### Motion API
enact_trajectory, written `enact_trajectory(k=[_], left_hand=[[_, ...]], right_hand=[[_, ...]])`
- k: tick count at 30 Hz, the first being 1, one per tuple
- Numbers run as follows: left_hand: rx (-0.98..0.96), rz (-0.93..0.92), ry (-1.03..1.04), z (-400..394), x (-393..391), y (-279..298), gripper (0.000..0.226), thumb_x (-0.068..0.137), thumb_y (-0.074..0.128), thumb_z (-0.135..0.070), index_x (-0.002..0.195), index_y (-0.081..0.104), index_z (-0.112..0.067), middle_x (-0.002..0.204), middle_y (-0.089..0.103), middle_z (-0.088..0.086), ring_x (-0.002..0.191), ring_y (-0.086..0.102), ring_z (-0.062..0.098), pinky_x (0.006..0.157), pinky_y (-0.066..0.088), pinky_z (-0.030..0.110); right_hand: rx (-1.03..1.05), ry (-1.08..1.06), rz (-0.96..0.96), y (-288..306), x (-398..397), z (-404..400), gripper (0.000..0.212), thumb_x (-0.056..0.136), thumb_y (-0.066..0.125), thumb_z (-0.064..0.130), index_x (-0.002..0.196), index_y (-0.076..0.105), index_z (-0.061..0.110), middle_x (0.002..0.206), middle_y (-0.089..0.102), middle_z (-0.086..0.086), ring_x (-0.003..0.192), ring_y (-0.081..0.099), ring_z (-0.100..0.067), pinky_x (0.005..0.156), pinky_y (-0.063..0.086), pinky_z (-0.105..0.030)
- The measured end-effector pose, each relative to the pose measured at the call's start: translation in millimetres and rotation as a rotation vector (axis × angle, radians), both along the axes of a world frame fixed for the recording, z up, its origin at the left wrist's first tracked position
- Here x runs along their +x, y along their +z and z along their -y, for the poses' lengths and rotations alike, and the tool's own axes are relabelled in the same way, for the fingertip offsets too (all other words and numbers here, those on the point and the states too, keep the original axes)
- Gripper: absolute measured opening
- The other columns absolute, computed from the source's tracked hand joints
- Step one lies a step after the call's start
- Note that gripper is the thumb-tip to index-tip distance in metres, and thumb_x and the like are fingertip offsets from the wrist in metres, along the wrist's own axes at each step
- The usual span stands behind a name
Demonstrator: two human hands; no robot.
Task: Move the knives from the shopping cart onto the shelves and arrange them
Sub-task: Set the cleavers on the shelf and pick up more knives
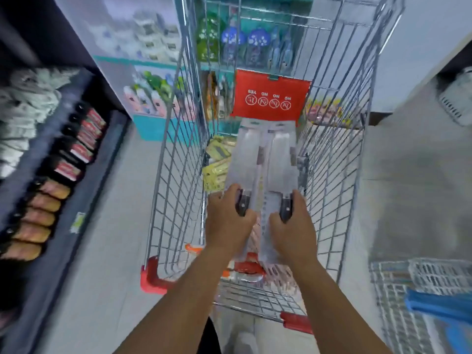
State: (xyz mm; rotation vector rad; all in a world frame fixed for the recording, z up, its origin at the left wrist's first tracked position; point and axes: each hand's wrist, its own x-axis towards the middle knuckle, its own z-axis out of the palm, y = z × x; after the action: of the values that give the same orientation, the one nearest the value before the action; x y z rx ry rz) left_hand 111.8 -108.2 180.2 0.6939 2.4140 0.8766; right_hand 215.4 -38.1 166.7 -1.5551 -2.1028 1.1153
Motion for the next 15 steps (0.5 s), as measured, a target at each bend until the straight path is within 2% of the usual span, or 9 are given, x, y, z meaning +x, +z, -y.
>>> enact_trajectory(k=[3, 6, 9, 15], left_hand=[[0.077, -0.022, 0.099, 24.6, 7.5, 37.2, 0.057, 0.08, 0.065, -0.026, 0.133, 0.046, -0.033, 0.107, 0.032, -0.003, 0.096, 0.054, 0.02, 0.076, 0.041, 0.024], [0.145, -0.059, 0.205, 56.0, 11.9, 73.1, 0.057, 0.079, 0.065, -0.022, 0.132, 0.048, -0.034, 0.11, 0.035, -0.005, 0.09, 0.055, 0.015, 0.078, 0.039, 0.02], [0.183, -0.112, 0.319, 90.8, 10.7, 104.1, 0.058, 0.078, 0.064, -0.022, 0.132, 0.049, -0.037, 0.118, 0.039, -0.006, 0.099, 0.058, 0.014, 0.084, 0.038, 0.017], [0.209, -0.209, 0.5, 170.8, -3.8, 154.3, 0.059, 0.081, 0.063, -0.023, 0.135, 0.045, -0.039, 0.114, 0.035, -0.01, 0.106, 0.051, 0.009, 0.081, 0.032, 0.012]], right_hand=[[-0.005, 0.068, -0.084, 32.9, 1.2, 17.8, 0.045, 0.088, 0.057, 0.019, 0.128, 0.039, 0.028, 0.103, 0.059, 0.002, 0.082, 0.058, -0.016, 0.062, 0.04, -0.024], [0.019, 0.15, -0.141, 69.1, -0.3, 41.4, 0.052, 0.088, 0.057, 0.02, 0.135, 0.038, 0.028, 0.105, 0.057, 0.003, 0.086, 0.056, -0.016, 0.067, 0.041, -0.023], [0.052, 0.247, -0.21, 100.7, -9.1, 66.2, 0.058, 0.087, 0.058, 0.021, 0.14, 0.036, 0.03, 0.109, 0.059, 0.005, 0.098, 0.058, -0.018, 0.08, 0.043, -0.026], [0.053, 0.47, -0.268, 149.2, -43.8, 123.9, 0.064, 0.089, 0.059, 0.02, 0.147, 0.031, 0.028, 0.133, 0.054, 0.001, 0.117, 0.053, -0.021, 0.084, 0.035, -0.022]])
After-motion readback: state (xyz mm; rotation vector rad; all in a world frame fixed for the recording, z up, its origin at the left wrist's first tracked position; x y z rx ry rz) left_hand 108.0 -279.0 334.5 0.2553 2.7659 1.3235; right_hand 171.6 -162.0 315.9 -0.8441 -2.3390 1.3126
